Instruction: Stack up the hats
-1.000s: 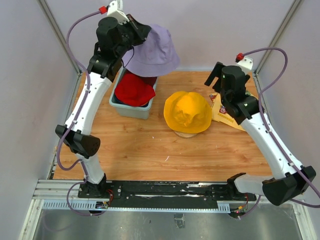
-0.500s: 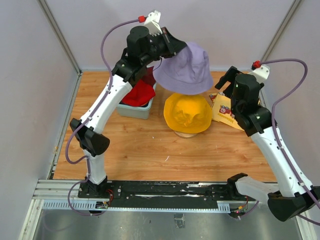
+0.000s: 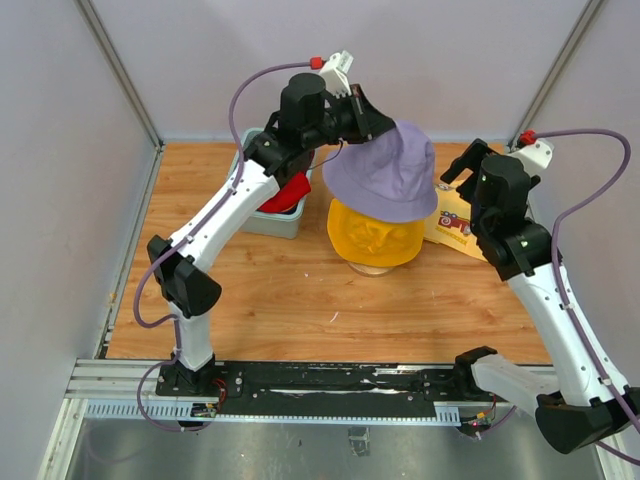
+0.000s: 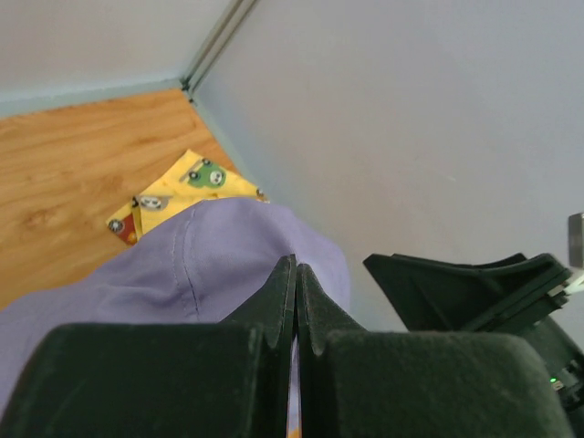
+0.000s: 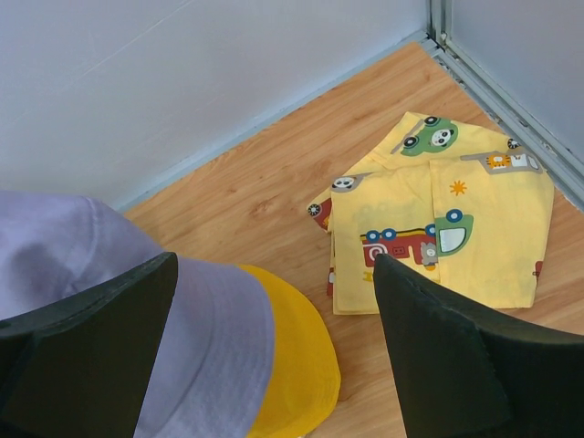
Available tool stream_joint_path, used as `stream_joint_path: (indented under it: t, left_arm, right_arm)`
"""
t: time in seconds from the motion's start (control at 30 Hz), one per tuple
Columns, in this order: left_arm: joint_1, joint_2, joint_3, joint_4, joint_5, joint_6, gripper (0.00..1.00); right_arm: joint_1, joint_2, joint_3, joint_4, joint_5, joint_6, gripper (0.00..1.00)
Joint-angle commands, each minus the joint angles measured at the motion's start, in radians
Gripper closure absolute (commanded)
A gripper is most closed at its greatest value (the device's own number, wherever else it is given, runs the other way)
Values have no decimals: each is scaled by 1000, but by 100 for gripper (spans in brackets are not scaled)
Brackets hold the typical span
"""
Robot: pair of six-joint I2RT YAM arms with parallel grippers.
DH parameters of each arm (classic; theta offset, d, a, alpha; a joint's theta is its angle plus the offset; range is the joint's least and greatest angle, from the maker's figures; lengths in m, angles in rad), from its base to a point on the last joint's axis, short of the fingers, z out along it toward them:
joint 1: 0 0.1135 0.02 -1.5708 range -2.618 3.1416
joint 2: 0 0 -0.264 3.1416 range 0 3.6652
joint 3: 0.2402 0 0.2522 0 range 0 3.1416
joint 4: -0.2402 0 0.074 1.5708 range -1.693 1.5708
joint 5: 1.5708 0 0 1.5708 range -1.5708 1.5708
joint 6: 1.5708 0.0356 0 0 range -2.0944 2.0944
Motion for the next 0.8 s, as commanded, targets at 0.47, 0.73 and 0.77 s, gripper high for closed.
stream_joint_path:
  t: [0.47, 0.73, 0.77]
  left_arm:
    - [-26, -173, -314, 94, 72, -5, 99]
    - [-26, -230, -483, 141, 107, -19, 100]
    - [-26, -238, -508, 151, 109, -21, 99]
  right_arm:
    - [-53, 24, -30, -12, -18, 14, 10]
    - [-58, 41, -38, -12, -25, 12, 10]
    - [-60, 41, -41, -12, -27, 13, 10]
